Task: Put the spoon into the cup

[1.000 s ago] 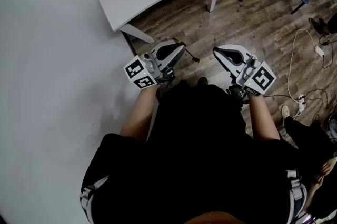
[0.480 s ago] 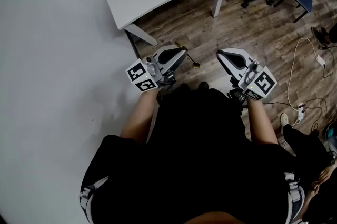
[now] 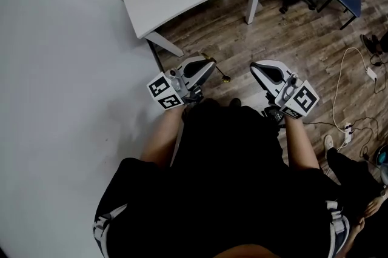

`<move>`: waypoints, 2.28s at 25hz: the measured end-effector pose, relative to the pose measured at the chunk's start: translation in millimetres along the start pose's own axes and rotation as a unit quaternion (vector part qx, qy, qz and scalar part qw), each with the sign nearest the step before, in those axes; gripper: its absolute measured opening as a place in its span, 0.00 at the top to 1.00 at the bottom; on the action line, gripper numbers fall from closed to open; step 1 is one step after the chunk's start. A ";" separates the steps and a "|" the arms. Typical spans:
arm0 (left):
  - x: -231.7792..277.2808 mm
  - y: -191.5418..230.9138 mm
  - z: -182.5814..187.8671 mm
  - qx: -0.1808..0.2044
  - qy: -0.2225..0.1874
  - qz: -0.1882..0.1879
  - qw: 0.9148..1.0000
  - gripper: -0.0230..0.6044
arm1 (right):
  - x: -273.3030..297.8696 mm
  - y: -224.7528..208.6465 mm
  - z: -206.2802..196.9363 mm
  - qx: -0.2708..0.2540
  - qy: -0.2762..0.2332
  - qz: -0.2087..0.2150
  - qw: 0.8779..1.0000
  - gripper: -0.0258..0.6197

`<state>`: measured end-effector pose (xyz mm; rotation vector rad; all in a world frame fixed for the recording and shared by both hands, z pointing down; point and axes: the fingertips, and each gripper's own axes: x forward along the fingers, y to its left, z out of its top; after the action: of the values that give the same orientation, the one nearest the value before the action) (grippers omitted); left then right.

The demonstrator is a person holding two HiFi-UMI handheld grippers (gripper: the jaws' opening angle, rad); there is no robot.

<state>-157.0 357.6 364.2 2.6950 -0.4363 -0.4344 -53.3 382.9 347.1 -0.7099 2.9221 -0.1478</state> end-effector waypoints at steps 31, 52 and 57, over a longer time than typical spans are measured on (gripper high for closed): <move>85.5 169.7 23.4 -0.039 0.001 -0.004 0.999 0.94 | 50.0 -183.4 4.7 0.031 0.032 -0.055 0.998 0.95; 131.8 314.4 75.2 -0.050 -0.014 -0.012 0.999 0.94 | 118.1 -330.2 13.8 0.025 0.046 -0.072 0.996 0.95; 148.6 345.6 84.2 -0.047 -0.012 -0.003 0.999 0.94 | 132.3 -368.7 14.0 0.027 0.042 -0.060 0.997 0.95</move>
<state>-135.0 -26.0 395.3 2.6028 -0.4050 -0.4763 -2.1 -5.3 366.0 -0.8908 2.9410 -0.2722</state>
